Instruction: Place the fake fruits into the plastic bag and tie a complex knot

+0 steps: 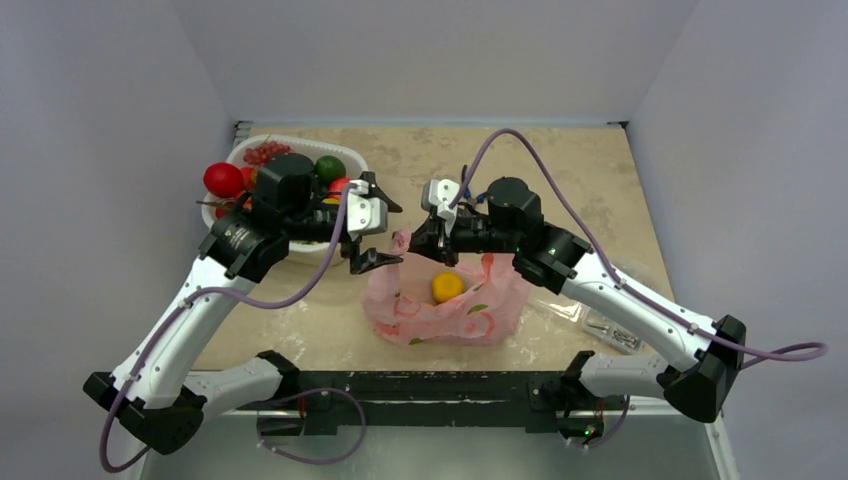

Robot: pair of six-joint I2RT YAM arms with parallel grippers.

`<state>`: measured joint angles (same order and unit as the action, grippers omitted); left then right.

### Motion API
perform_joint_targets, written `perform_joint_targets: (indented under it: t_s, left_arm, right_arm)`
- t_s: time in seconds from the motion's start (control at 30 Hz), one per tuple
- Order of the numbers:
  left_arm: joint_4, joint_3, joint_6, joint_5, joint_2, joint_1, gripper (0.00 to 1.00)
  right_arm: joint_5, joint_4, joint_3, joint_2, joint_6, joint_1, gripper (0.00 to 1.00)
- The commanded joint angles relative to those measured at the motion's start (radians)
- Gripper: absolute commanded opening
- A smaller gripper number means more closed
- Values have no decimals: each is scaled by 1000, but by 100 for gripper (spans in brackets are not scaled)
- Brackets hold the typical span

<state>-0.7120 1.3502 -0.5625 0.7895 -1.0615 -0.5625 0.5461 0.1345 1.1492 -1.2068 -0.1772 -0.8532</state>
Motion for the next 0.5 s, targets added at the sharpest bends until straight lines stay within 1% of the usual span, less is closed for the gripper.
perform_joint_targets:
  t_s: [0.0,0.03,0.07,0.13,0.17,0.27,0.3,0.33,0.37,0.4,0.43,0.47]
  left_arm:
    - [6,32,-60,77,-14,3,74]
    - [5,30,-60,91,-17,4,67]
    - [7,27,-58,107,-16,4,62]
    - [11,21,-55,135,-13,4,56]
    - [17,19,-47,146,-11,4,49]
    - [18,10,-40,165,-2,4,17]
    - [17,2,-40,167,4,4,9]
    - [14,-4,-36,167,9,5,2]
    - [13,-11,-27,165,13,8,0]
    - [15,-15,-16,169,16,17,0]
    - [17,-22,-1,177,19,29,0]
    - [37,-32,31,181,28,45,0]
  right_arm:
    - [40,-18,6,18,-15,-11,0]
    - [44,-18,5,17,-15,-14,0]
    - [49,-19,4,15,-16,-16,0]
    - [52,-25,3,7,-16,-23,0]
    - [53,-26,3,3,-14,-25,0]
    - [61,-20,-4,-2,-24,-28,0]
    - [61,-16,-7,3,-29,-27,0]
    - [57,-10,-9,10,-37,-28,0]
    - [48,1,-8,20,-47,-27,2]
    - [37,14,-8,32,-60,-27,10]
    - [39,23,-7,46,-69,-27,22]
    - [12,39,-8,61,-67,-26,41]
